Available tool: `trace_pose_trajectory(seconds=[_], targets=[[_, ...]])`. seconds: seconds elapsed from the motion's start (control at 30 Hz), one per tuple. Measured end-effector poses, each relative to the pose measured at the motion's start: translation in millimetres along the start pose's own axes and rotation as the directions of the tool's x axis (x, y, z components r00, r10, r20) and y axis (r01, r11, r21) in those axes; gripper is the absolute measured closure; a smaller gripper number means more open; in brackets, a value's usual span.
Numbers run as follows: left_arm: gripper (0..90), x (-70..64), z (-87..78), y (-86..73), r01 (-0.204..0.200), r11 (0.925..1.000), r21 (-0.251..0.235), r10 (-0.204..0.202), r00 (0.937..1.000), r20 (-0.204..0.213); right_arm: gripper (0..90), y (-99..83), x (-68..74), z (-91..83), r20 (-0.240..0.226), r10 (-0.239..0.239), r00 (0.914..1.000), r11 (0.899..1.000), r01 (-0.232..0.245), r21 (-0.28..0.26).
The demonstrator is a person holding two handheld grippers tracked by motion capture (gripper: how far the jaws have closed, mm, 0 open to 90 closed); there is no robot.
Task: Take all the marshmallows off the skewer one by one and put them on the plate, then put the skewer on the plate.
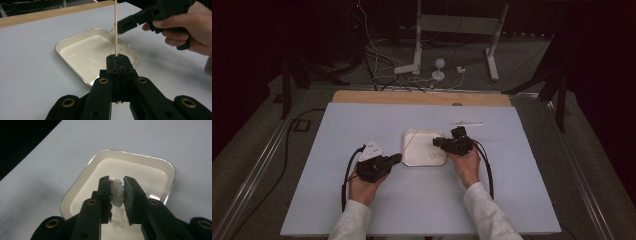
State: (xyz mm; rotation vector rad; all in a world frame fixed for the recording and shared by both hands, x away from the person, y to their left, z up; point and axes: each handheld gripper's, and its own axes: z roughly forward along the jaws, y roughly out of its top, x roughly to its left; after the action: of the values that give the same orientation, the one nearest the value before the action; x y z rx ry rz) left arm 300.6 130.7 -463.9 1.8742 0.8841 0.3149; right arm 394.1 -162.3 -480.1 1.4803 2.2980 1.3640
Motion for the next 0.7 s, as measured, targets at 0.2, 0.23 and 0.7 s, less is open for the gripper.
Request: trace_pose_trajectory(seconds=[0.2,0.23,0.7], targets=[[90.0,0.8,4.3,3.0,0.017,0.9998,-0.006,-0.017,0.9998,-0.003,45.5,0.3,-1.5,3.8,0.037,0.012,0.9993,1.000,-0.012,-0.002],[90.0,0.6,5.3,3.5,0.022,0.9997,-0.006,-0.022,0.9998,-0.002,41.9,0.2,-1.5,3.6,0.037,0.012,0.9993,1.000,-0.012,-0.009],[90.0,-0.4,22.4,12.4,0.075,0.9971,-0.016,-0.075,0.9968,-0.028,13.2,0.9,8.8,-15.1,-0.007,-0.031,0.9995,0.998,0.030,-0.052]])
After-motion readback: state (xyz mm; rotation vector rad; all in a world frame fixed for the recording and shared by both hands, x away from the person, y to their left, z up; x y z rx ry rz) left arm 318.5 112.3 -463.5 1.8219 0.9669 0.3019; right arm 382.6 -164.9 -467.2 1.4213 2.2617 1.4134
